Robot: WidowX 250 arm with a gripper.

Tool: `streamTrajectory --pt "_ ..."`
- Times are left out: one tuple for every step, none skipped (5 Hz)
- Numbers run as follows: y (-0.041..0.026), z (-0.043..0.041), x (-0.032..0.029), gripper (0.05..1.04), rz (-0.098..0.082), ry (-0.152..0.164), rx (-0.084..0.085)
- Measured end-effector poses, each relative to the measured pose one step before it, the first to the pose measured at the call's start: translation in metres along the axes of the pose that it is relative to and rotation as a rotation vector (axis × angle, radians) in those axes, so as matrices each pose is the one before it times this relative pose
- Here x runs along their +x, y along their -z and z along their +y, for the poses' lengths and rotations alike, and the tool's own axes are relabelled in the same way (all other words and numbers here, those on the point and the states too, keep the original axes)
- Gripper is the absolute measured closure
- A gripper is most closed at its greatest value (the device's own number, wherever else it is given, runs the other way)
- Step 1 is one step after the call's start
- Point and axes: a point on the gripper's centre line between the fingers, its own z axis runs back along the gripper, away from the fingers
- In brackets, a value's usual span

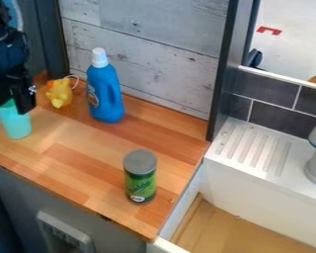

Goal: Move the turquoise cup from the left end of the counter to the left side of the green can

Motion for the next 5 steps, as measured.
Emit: streamTrajectory --pt "0.01022 -0.00106 0.00237 0.083 0.0153 0.0023 0.0039" --pt "0.0021 0.00207 0.00282 0.086 -0.0131 -0.0079 0.0131" --pt "0.00867 0.00195 0.00233 0.146 -0.0094 -0.0105 0.0183" --pt "0.00744 0.00101 -0.00271 0.405 0.0281 -0.0051 0.0056" --pt "0.0 0.00025 0.00013 0.658 -0.0027 -0.0078 -0.0012"
